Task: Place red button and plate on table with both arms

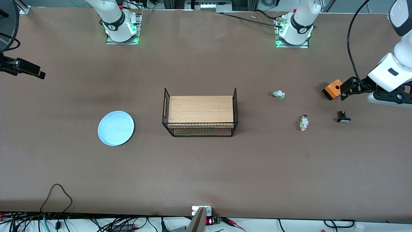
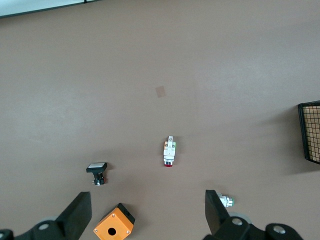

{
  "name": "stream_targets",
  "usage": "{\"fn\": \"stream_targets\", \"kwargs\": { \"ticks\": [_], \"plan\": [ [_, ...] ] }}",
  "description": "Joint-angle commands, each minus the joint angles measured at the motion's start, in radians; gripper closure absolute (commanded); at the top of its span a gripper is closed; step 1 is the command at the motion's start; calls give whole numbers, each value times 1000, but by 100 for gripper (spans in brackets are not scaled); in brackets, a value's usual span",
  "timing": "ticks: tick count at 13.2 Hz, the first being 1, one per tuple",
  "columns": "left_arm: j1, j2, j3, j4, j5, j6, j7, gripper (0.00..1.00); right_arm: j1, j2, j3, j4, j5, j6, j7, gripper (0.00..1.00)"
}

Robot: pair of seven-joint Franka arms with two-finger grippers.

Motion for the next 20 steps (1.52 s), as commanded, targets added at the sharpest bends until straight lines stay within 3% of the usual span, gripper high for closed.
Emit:
{"fn": "stream_targets", "kwargs": {
  "ticks": [1, 4, 9, 20],
  "plan": [
    [-4, 5, 2, 13, 5, -7, 19, 0, -59, -26, 67, -33, -3, -5, -89, 0],
    [-2, 5, 2, 13, 5, -6, 19, 0, -48, -28, 141, -25, -94, -10, -82, 0],
    [-4, 5, 2, 13, 5, -6, 19, 0, -47, -14, 141, -15, -89, 116, -77, 0],
    [-2, 5, 2, 13, 3, -6, 19, 0, -62, -2, 133, -7, -89, 112, -74, 0]
  ]
}}
